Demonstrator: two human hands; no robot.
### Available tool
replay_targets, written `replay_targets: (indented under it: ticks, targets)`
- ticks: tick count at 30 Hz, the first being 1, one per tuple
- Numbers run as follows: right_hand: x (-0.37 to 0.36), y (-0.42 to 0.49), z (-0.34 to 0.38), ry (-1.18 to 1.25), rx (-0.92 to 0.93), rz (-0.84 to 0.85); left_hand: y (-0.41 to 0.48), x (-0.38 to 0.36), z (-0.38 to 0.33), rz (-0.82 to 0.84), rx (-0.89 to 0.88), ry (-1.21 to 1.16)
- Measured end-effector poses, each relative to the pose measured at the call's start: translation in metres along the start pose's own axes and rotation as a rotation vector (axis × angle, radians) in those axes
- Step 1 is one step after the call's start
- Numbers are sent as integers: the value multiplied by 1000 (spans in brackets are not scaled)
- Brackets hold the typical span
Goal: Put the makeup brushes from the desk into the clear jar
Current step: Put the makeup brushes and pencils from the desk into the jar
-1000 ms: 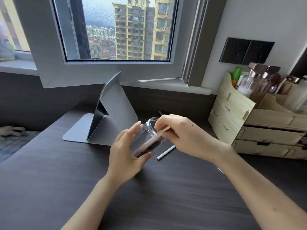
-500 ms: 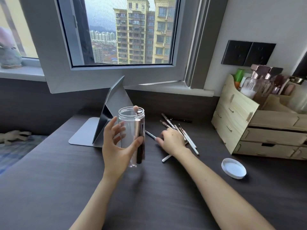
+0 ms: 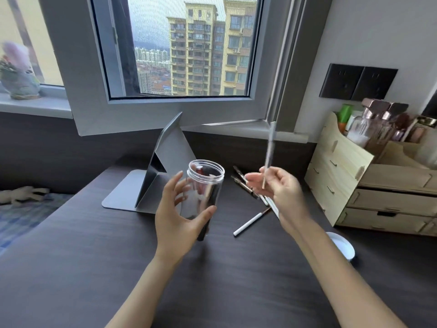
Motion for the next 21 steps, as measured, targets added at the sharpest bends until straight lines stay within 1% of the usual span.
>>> replay_targets:
  ticks: [1,2,4,5,6,9,10,11,14,19,21]
  targets:
    - [0,-7,13,79,34,3,-2,-3,-3,24,-29,20]
    - [-2,-12,25,108,79,11,-4,-5,-5,49,-56,35]
    - [-9,-23,43,86,170,39,-9,-10,-10,89,-88,56]
    - [-14,-28,48,24,209,53,-11,-11,-11,103,-96,66]
    - [-19,-33,51,-91,253,53,-12,-13,-12,114,-102,75]
    - [-32,-42,49,-624,355,30,-16,-15,-13,134,-114,87]
    - [-35,-44,45,-737,361,45,-17,-16,-14,136,-117,87]
    - [-37,-45,42,-778,345,69,-17,-16,-13,135,-123,86]
    - [-39,-48,36,-721,285,140,-16,-16,-13,132,-134,74]
    - [-36,-50,29,-661,271,201,-16,-16,-12,141,-142,75]
    - [-33,-45,27,-521,254,209,-15,-16,-10,137,-129,67]
Point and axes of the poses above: each hand's wrist, its own y-axis towards the middle knuckle, its own x-axis out of the back of the hand, z = x × y, the point moved 4 cm from there along y, towards the middle knuckle, and after that the axes turned 1 degree about x, right-handed, at the moved point
